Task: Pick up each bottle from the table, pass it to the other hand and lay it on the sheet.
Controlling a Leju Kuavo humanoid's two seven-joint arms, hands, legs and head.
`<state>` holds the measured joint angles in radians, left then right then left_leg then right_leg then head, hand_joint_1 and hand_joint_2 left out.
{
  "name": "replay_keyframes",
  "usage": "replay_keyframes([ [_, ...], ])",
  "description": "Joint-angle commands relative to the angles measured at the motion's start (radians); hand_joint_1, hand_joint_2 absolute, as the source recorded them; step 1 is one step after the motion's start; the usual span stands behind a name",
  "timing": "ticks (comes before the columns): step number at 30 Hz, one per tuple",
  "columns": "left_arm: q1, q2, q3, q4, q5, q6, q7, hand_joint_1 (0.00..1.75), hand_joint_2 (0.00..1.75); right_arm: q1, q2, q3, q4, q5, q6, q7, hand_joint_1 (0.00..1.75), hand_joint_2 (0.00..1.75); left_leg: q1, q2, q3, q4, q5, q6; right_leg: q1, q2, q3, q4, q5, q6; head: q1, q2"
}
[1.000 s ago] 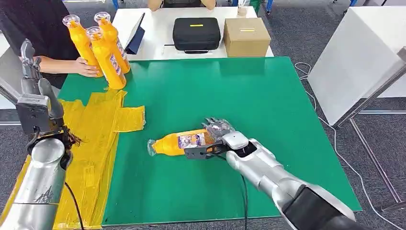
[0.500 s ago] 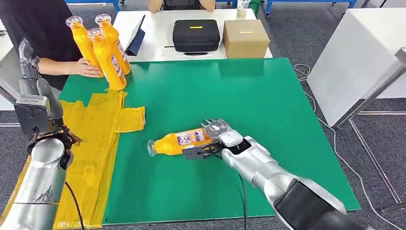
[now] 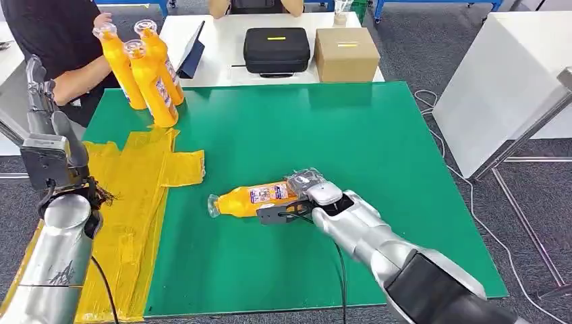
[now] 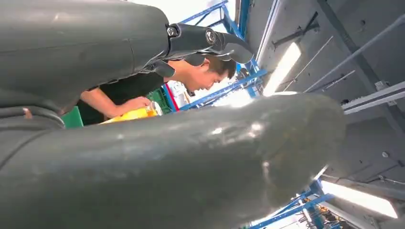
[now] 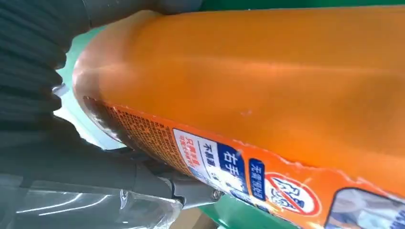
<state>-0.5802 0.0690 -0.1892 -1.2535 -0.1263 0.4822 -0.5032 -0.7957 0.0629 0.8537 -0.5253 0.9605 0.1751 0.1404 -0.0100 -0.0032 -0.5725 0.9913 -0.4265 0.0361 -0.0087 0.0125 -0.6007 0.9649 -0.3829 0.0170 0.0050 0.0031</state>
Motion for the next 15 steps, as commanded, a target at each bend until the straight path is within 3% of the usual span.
replay_keyframes([
  [1, 0.032, -0.010, 0.053, -0.011, 0.106, -0.129, 0.069, 0.00, 0.00, 0.031, -0.067, -0.188, -0.313, -0.138, -0.003, 0.066, 1.75, 1.75, 0.000, 0.000, -0.001, 0.000, 0.000, -0.002, 0.000, -0.001, -0.001, 0.000, 0.000, 0.000, 0.000, 0.000],
  [10, 0.028, -0.014, 0.058, -0.009, 0.133, -0.151, 0.081, 0.00, 0.00, 0.047, -0.068, -0.199, -0.328, -0.147, -0.022, 0.061, 1.75, 1.75, 0.001, -0.002, -0.005, 0.001, -0.001, -0.002, 0.001, -0.003, -0.003, 0.000, -0.002, -0.001, 0.000, 0.000],
  [11, 0.062, -0.009, 0.069, -0.039, 0.199, -0.206, 0.101, 0.00, 0.00, 0.069, -0.087, -0.245, -0.420, -0.200, -0.063, 0.035, 1.75, 1.75, 0.001, -0.002, -0.004, 0.001, -0.002, -0.003, 0.001, -0.004, -0.002, 0.001, -0.003, -0.001, 0.000, 0.000],
  [15, 0.175, 0.010, 0.091, -0.156, 0.338, -0.310, 0.132, 0.00, 0.00, 0.149, -0.194, -0.350, -0.810, -0.382, -0.040, 0.040, 1.75, 1.75, 0.000, -0.001, -0.008, 0.000, -0.001, -0.001, -0.001, -0.002, -0.007, 0.000, -0.002, 0.000, 0.000, 0.000],
])
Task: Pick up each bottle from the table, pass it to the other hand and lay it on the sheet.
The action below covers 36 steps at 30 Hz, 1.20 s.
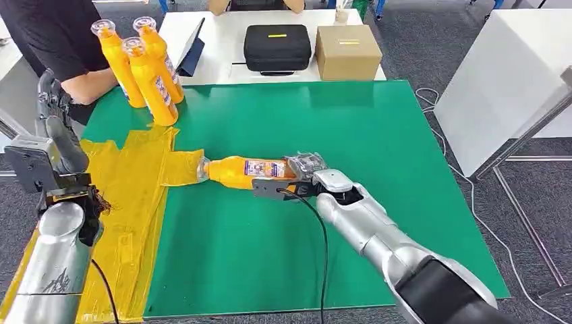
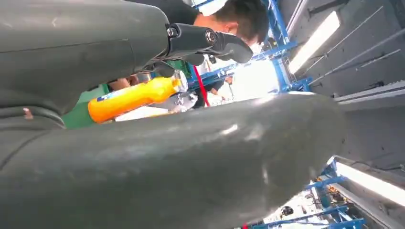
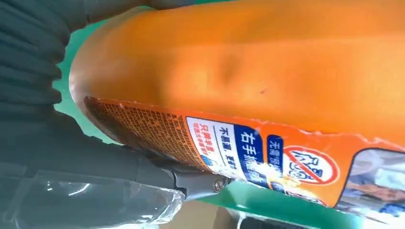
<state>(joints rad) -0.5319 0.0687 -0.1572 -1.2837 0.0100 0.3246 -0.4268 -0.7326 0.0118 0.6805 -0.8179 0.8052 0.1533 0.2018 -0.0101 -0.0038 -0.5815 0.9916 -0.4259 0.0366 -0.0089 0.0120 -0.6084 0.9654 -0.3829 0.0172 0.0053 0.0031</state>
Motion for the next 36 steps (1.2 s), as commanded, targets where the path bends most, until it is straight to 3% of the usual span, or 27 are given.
replay_keyframes([
  [1, 0.142, 0.017, 0.059, -0.139, 0.220, -0.163, 0.061, 0.00, 0.00, 0.098, -0.167, -0.188, -0.576, -0.243, -0.013, -0.015, 1.75, 1.75, 0.000, 0.000, 0.002, 0.001, -0.003, -0.002, 0.000, -0.001, 0.001, 0.001, -0.003, 0.000, 0.000, 0.000],
  [3, 0.164, 0.031, 0.054, -0.162, 0.254, -0.177, 0.063, 0.00, 0.00, 0.113, -0.193, -0.202, -0.653, -0.276, -0.012, -0.022, 1.75, 1.75, 0.000, -0.002, 0.001, 0.001, -0.004, -0.003, 0.000, -0.003, 0.001, 0.001, -0.004, 0.000, -0.001, 0.000],
  [4, 0.175, 0.036, 0.053, -0.174, 0.252, -0.169, 0.051, 0.00, 1.75, 0.115, -0.195, -0.203, -0.671, -0.285, -0.012, -0.025, 1.75, 1.75, 0.000, -0.002, -0.001, 0.001, -0.002, -0.002, -0.001, -0.003, -0.001, 0.001, -0.003, 0.000, 0.000, 0.000],
  [11, 0.220, 0.021, -0.054, -0.260, 0.438, -0.212, 0.070, 0.00, 1.75, 0.087, -0.054, -0.118, -0.570, -0.335, -0.207, -0.109, 1.75, 1.75, 0.000, 0.002, -0.002, -0.001, -0.003, -0.002, 0.000, 0.001, -0.002, -0.001, -0.001, -0.001, 0.000, 0.000],
  [17, 0.205, 0.034, -0.071, -0.253, 0.460, -0.202, 0.067, 0.00, 1.75, 0.074, -0.064, -0.097, -0.566, -0.357, -0.226, -0.107, 1.75, 1.75, 0.001, 0.000, 0.000, 0.001, -0.004, -0.004, 0.002, -0.002, 0.000, 0.000, -0.003, -0.001, -0.001, 0.000],
  [22, 0.166, -0.007, -0.098, -0.250, 0.498, -0.214, 0.100, 0.00, 1.75, 0.038, 0.053, -0.054, -0.519, -0.342, -0.295, -0.078, 1.75, 1.75, 0.001, 0.003, -0.001, 0.001, -0.004, -0.004, 0.001, 0.001, -0.002, 0.001, -0.002, -0.001, 0.000, 0.000],
  [26, 0.140, -0.048, -0.114, -0.259, 0.565, -0.224, 0.141, 0.00, 1.75, 0.004, 0.146, 0.004, -0.417, -0.080, -0.493, -0.033, 1.75, 1.75, 0.001, 0.001, -0.002, 0.001, -0.003, -0.004, 0.001, -0.001, -0.002, 0.001, -0.003, -0.001, 0.000, 0.000],
  [31, 0.092, -0.094, -0.155, -0.251, 0.602, -0.246, 0.175, 0.00, 1.75, -0.050, 0.265, 0.044, -0.183, 0.016, -0.542, -0.003, 1.75, 1.75, 0.001, 0.002, -0.002, 0.000, -0.002, -0.003, 0.001, 0.001, -0.002, 0.000, -0.001, -0.001, -0.001, 0.000],
  [36, 0.081, -0.103, -0.158, -0.244, 0.614, -0.253, 0.188, 0.00, 1.75, -0.051, 0.279, 0.049, -0.164, 0.042, -0.549, 0.009, 1.75, 1.75, 0.002, 0.000, 0.000, 0.001, -0.003, -0.004, 0.002, -0.002, 0.000, 0.001, -0.003, -0.001, 0.000, 0.000],
])
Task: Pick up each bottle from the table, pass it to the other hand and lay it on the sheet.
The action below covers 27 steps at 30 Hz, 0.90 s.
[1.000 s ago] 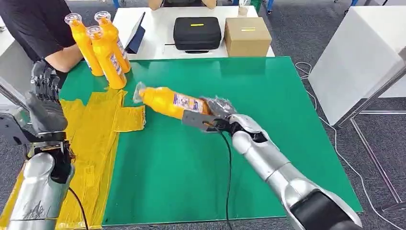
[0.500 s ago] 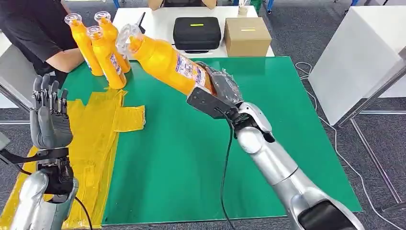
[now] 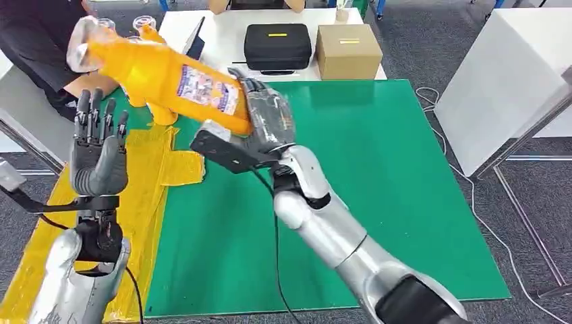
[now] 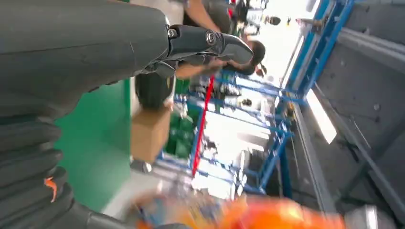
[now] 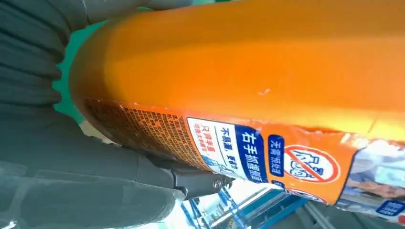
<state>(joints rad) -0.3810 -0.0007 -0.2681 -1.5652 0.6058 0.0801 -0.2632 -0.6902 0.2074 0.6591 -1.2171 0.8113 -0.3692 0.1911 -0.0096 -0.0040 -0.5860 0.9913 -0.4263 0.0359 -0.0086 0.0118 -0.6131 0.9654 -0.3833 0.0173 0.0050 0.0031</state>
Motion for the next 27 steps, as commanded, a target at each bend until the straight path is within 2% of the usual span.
replay_keyframes([
  [1, -0.076, -0.041, -0.046, 0.041, 0.034, -0.016, 0.036, 0.00, 1.75, -0.092, 0.093, 0.071, 0.243, 0.044, -0.027, 0.024, 1.75, 1.75, 0.001, 0.000, 0.003, 0.001, -0.002, -0.003, 0.001, -0.001, 0.004, 0.000, -0.002, -0.001, 0.000, 0.000],
  [6, -0.096, -0.101, -0.039, 0.033, 0.068, -0.035, 0.085, 0.00, 1.75, -0.074, 0.141, 0.058, 0.308, 0.073, -0.005, 0.040, 1.75, 1.75, 0.001, -0.001, 0.004, 0.001, -0.002, -0.003, 0.001, -0.002, 0.005, 0.000, -0.003, -0.001, 0.000, 0.000],
  [10, -0.107, -0.115, -0.042, 0.016, 0.058, -0.030, 0.112, 0.00, 1.75, -0.070, 0.142, 0.081, 0.328, 0.064, 0.007, 0.057, 1.75, 1.75, 0.001, -0.001, 0.001, 0.000, -0.001, -0.002, 0.000, -0.002, 0.002, 0.000, -0.001, 0.000, 0.000, 0.000],
  [15, -0.118, -0.127, -0.050, 0.018, 0.053, -0.032, 0.127, 0.00, 1.75, -0.093, 0.142, 0.172, 0.345, 0.065, 0.036, 0.113, 1.75, 1.75, 0.002, -0.001, 0.005, 0.002, -0.004, -0.004, 0.001, -0.002, 0.006, 0.001, -0.004, -0.001, 0.000, 0.000],
  [16, -0.120, -0.128, -0.052, 0.015, 0.053, -0.033, 0.128, 0.00, 1.75, -0.093, 0.142, 0.186, 0.340, 0.059, 0.038, 0.122, 1.75, 1.75, 0.001, 0.000, 0.001, 0.001, -0.001, -0.002, 0.001, -0.001, 0.002, 0.000, -0.001, -0.001, 0.000, 0.000],
  [19, -0.121, -0.129, -0.059, 0.007, 0.047, -0.033, 0.132, 0.00, 1.75, -0.102, 0.142, 0.224, 0.341, 0.052, 0.049, 0.135, 1.75, 1.75, 0.001, -0.001, 0.002, 0.001, -0.002, -0.003, 0.001, -0.002, 0.003, 0.000, -0.002, -0.001, 0.000, 0.000],
  [22, -0.129, -0.135, -0.076, 0.015, 0.015, -0.004, 0.140, 0.00, 1.75, -0.116, 0.142, 0.334, 0.303, 0.039, 0.078, 0.173, 1.75, 1.75, 0.002, -0.002, 0.004, 0.001, -0.003, -0.003, 0.002, -0.003, 0.005, 0.000, -0.003, -0.001, 0.000, 0.000],
  [27, -0.134, -0.133, -0.083, 0.030, 0.008, -0.001, 0.141, 0.00, 1.75, -0.126, 0.142, 0.369, 0.291, 0.037, 0.081, 0.191, 1.75, 1.75, 0.002, -0.002, 0.002, 0.001, -0.002, -0.002, 0.002, -0.003, 0.003, 0.000, -0.002, -0.001, 0.000, 0.000],
])
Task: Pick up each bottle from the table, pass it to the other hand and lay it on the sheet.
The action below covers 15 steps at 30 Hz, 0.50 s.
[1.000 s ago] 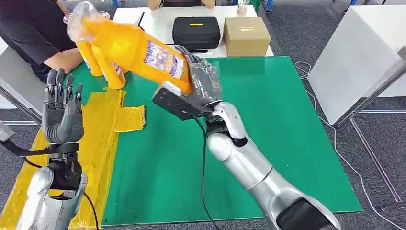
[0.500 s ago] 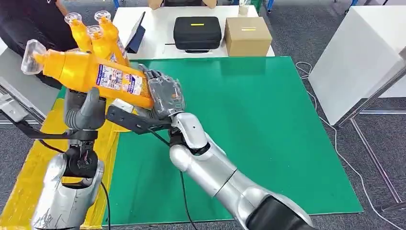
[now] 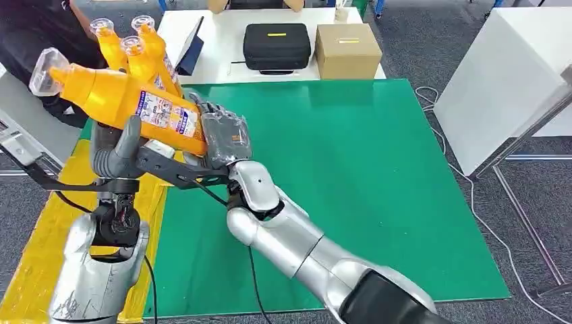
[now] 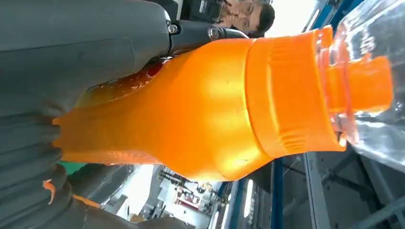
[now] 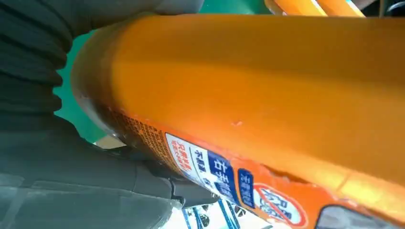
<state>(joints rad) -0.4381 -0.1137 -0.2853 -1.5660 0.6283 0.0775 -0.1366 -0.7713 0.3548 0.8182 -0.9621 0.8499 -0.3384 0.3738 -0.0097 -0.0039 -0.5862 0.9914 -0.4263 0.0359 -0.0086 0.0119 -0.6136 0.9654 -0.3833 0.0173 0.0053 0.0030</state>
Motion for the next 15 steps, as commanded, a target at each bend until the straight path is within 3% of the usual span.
replay_keyframes([
  [1, -0.086, -0.012, -0.080, 0.043, -0.072, 0.023, -0.003, 0.00, 1.75, -0.048, -0.006, 0.236, 0.027, 0.008, 0.052, 0.010, 1.75, 1.75, 0.002, -0.003, 0.004, 0.001, -0.002, -0.003, 0.002, -0.004, 0.005, 0.000, -0.003, -0.001, 0.000, 0.000],
  [6, -0.121, -0.016, -0.079, 0.108, -0.182, 0.052, -0.010, 0.00, 1.75, -0.029, -0.006, 0.339, -0.013, 0.006, 0.083, 0.047, 1.75, 1.75, 0.002, -0.003, 0.003, 0.001, -0.002, -0.003, 0.001, -0.004, 0.005, 0.000, -0.003, -0.001, 0.000, 0.000],
  [15, -0.133, -0.005, -0.013, 0.102, -0.194, 0.055, -0.003, 0.00, 1.75, -0.008, -0.006, 0.392, 0.009, -0.030, 0.097, 0.040, 1.75, 1.75, 0.001, -0.002, 0.002, 0.000, -0.001, -0.002, 0.001, -0.003, 0.003, -0.001, -0.002, -0.001, -0.001, 0.000],
])
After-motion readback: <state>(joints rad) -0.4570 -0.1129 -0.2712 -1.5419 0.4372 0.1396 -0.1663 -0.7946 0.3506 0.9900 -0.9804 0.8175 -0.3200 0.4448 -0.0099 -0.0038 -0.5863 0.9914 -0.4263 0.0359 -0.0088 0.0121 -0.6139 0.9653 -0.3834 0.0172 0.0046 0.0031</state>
